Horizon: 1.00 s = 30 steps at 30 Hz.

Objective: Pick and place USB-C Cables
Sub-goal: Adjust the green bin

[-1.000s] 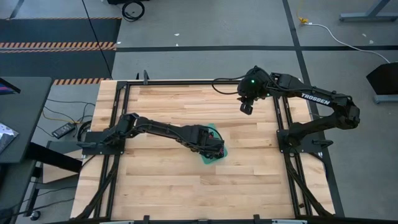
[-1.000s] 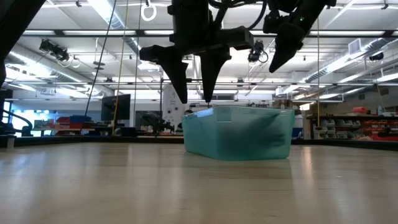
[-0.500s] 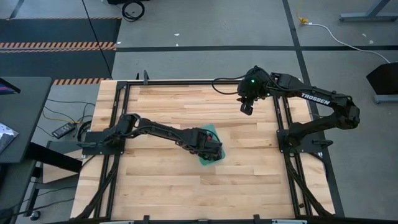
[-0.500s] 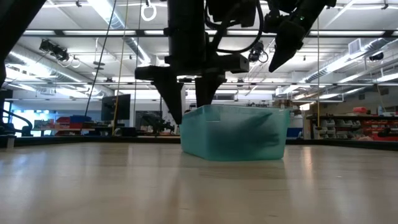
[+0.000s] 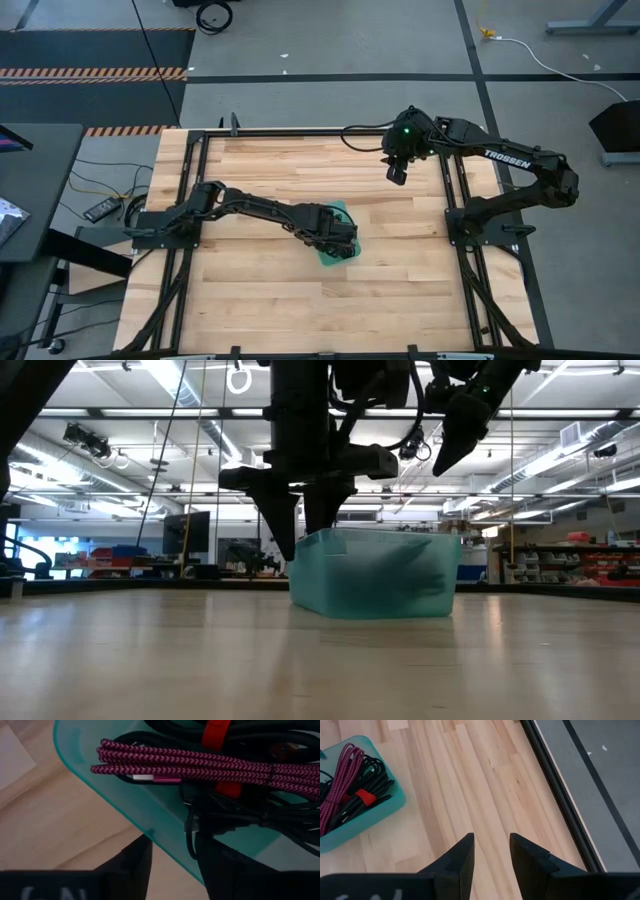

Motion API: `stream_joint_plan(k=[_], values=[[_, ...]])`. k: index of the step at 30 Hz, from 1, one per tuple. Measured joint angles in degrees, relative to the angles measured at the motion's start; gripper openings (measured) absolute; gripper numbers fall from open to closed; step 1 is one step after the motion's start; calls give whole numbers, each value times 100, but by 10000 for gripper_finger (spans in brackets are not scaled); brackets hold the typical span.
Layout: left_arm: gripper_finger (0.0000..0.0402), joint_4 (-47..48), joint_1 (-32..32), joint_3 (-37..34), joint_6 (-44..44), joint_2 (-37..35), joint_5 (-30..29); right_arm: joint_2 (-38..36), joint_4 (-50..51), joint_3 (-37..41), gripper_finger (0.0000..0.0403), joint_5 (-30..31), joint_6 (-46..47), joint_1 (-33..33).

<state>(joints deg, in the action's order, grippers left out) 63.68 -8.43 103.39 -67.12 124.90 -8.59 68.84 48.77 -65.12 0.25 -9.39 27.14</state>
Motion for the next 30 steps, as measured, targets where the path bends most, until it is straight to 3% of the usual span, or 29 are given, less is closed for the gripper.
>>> stream_joint_plan(k=[16,21,30], values=[[17,-2,74,7,694,0,174,0,-69,0,130,2,-68,0],[16,-3,204,7,1268,-2,172,0,-69,0,130,2,-64,0],[17,3,434,7,3559,-2,-84,-2,-80,46,130,-1,20,0]])
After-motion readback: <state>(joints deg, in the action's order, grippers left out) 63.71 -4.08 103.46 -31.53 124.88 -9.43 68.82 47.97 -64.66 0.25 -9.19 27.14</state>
